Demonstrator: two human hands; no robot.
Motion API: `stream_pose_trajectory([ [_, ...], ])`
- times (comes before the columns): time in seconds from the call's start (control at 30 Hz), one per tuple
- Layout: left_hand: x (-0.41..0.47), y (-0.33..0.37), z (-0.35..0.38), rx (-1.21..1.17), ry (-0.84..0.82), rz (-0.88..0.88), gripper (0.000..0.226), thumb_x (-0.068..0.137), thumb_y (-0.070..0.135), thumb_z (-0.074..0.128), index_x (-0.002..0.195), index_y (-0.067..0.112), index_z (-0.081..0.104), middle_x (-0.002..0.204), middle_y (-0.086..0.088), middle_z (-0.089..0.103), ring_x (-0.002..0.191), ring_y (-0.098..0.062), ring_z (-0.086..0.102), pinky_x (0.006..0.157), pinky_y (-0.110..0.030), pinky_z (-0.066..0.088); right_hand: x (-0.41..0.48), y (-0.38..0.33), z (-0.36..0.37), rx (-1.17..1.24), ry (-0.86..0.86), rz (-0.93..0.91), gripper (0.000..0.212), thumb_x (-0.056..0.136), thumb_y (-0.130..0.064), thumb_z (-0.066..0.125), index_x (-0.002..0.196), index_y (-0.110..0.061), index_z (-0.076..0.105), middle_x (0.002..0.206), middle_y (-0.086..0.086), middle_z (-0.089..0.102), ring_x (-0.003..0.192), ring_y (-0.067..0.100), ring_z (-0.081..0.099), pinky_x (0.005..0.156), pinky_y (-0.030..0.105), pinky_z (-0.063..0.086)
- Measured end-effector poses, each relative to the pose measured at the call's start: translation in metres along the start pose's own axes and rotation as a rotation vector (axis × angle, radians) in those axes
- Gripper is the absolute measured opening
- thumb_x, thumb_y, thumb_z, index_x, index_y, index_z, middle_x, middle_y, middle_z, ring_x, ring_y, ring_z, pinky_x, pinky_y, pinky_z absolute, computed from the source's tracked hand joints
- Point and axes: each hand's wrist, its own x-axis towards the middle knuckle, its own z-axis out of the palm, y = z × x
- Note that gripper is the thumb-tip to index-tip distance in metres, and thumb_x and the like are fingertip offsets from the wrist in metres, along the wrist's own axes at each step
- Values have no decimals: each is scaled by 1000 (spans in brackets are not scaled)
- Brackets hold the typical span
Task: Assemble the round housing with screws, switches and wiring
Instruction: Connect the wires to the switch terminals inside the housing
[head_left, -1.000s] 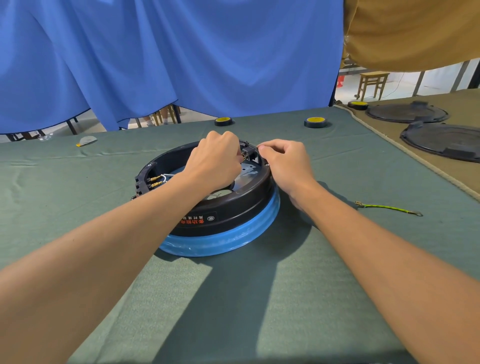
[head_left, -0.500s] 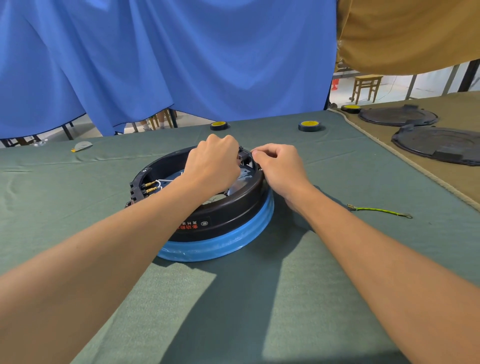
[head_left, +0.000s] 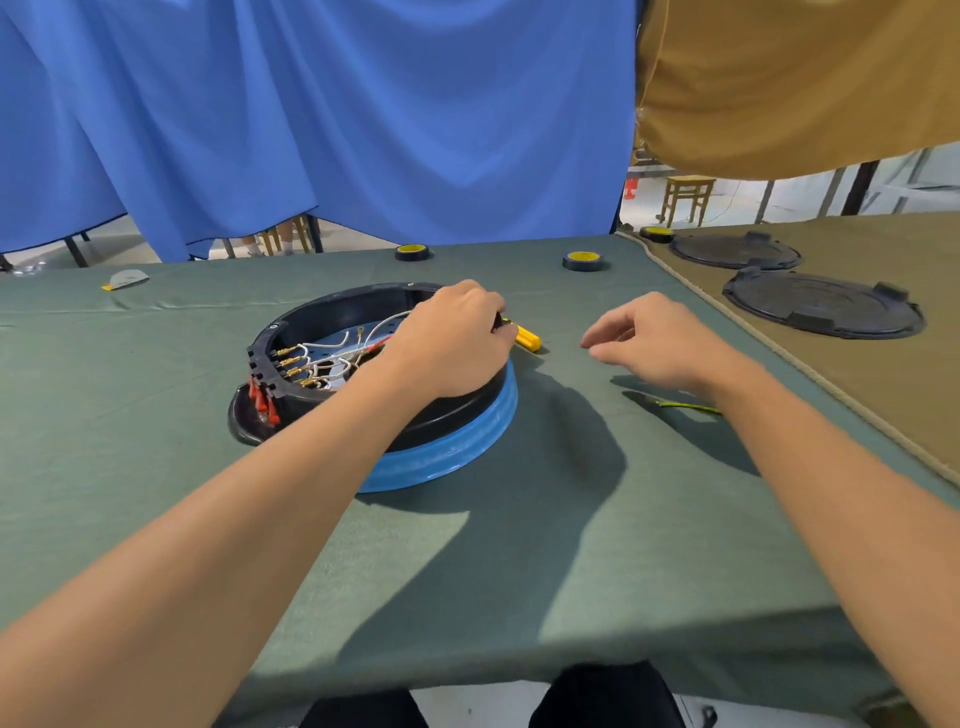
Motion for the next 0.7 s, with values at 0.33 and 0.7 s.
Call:
stream_pose_trajectory([
  [0.33, -4, 0, 1, -37, 28, -9, 33, 98, 31, 46, 78, 8, 58, 83, -6, 57, 81, -28, 52, 67, -36, 40, -32, 22, -24, -246, -152, 36, 4, 79, -26, 79, 82, -25, 77, 71, -20, 64, 73, -3, 54, 60, 15, 37],
  [0.7, -8, 4, -4, -264, 196, 9, 34, 100, 34, 49, 120, 13, 66, 112, -1, 70, 105, -17, 61, 90, -27, 44, -23, -27, -21, 363, 69, -140, 7, 79, -12, 78, 75, -17, 75, 62, -8, 68, 57, 0, 57, 55, 16, 49],
])
